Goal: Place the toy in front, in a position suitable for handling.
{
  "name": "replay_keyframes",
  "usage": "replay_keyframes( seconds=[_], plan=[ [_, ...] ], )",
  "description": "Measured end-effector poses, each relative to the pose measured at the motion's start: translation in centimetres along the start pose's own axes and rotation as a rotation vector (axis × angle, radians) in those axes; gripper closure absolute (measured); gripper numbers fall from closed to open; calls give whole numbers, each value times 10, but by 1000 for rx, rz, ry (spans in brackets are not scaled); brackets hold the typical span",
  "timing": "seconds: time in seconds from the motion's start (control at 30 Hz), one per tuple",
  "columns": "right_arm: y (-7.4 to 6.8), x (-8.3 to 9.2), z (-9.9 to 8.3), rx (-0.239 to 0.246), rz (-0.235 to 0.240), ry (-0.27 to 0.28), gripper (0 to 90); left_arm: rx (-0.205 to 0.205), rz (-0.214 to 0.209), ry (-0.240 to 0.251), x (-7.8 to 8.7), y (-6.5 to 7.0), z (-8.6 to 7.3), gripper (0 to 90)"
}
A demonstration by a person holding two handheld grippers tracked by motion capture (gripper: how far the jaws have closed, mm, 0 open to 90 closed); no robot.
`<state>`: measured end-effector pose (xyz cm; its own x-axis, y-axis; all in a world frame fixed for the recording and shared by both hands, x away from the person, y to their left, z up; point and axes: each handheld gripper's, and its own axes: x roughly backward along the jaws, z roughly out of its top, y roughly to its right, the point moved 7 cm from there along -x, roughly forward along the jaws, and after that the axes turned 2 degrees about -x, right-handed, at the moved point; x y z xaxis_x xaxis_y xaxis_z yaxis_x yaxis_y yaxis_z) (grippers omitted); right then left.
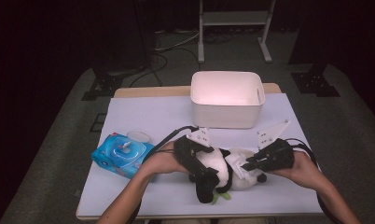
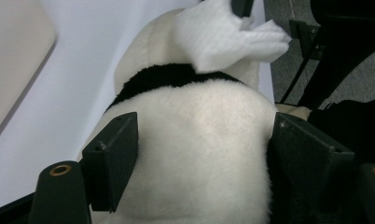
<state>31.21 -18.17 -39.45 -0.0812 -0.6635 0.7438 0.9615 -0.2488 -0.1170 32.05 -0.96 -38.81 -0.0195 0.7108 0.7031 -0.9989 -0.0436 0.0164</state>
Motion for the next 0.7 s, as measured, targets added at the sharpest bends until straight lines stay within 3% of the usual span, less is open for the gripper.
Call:
replay_keyframes(
  seconds=[0.1,0.23,0.37,0.53,0.7],
  plan=[
    [-2,-10,12,24,6,-11,812,-14,11,-7,0,4,0,234],
    [-2,-18,19,51,6,-23,813,1,23,8,1,4,-4,235],
    [5,-9,15,21,-5,4,804,18,24,39,3,5,-5,231],
    [18,0,4,-30,-9,28,806,25,33,43,7,6,-4,203],
    [17,-3,-3,-39,3,26,806,46,49,26,14,4,-8,187]
  ],
)
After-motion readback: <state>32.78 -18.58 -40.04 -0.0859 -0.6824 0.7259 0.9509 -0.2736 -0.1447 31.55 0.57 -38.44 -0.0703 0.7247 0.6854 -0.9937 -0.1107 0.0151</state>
